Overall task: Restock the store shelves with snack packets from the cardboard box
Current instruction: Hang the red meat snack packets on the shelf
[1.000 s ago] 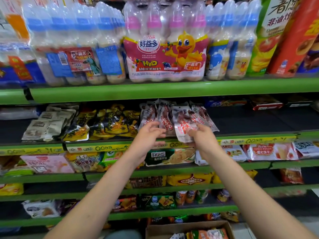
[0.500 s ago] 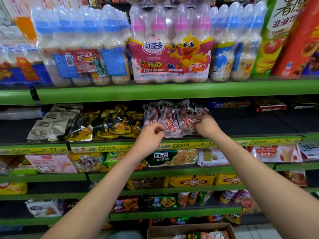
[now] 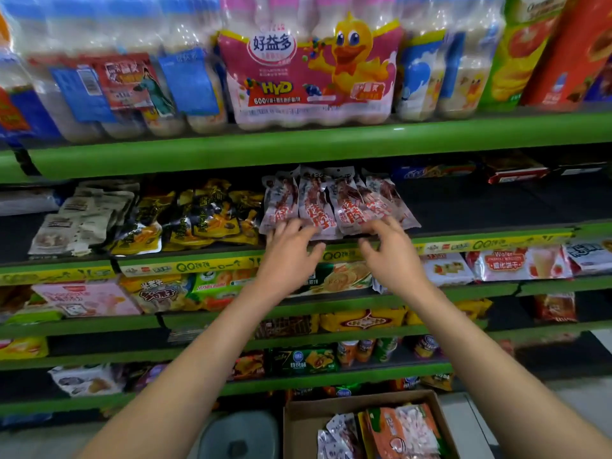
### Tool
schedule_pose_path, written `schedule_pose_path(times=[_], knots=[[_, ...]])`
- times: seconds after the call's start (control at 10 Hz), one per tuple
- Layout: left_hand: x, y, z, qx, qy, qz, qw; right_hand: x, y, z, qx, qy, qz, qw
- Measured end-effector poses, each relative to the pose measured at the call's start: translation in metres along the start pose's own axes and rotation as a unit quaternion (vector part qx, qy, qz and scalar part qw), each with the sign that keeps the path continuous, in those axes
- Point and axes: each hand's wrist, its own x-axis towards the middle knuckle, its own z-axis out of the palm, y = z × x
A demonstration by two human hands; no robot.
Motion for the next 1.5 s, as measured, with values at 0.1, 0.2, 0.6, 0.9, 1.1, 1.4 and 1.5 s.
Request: schedule_pose_path(times=[0.1, 0.2, 0.6, 0.9, 1.1, 1.4, 1.5], knots=[[-0.041, 0.001, 0.025, -0.107, -0.023, -0.013, 0.994, -0.04, 0.023, 0.02, 0.023, -0.039, -0.009, 0.999], [-0.077, -0.015, 0.073, -0.188, -0.125, -0.098, 0.969, -0.083, 0.06, 0.056, 0.042, -0.129, 0.053, 0.989], [-0.256, -0.133, 0.415, -0.248, -0.38, -0.436, 0.777, -0.267, 0.265, 0.291, 0.117, -0.311, 0.354, 0.874], [-0.376, -0.197, 0.653, -0.207, -0.484, -0.51, 0.68, -0.424, 0.433, 0.458, 0.123, -0.394, 0.502, 0.76], [-0.413, -0.243, 0.781, -0.122, -0.496, -0.47, 0.72, -0.459, 0.513, 0.567, 0.076, -0.423, 0.494, 0.756], [-0.417, -0.261, 0.891, -0.141, -0.372, -0.581, 0.71, -0.403, 0.604, 0.689, 0.015, -0.33, 0.379, 0.865], [-0.418, -0.263, 0.906, -0.078, -0.374, -0.582, 0.718, -0.407, 0.62, 0.704, 0.037, -0.304, 0.463, 0.832]])
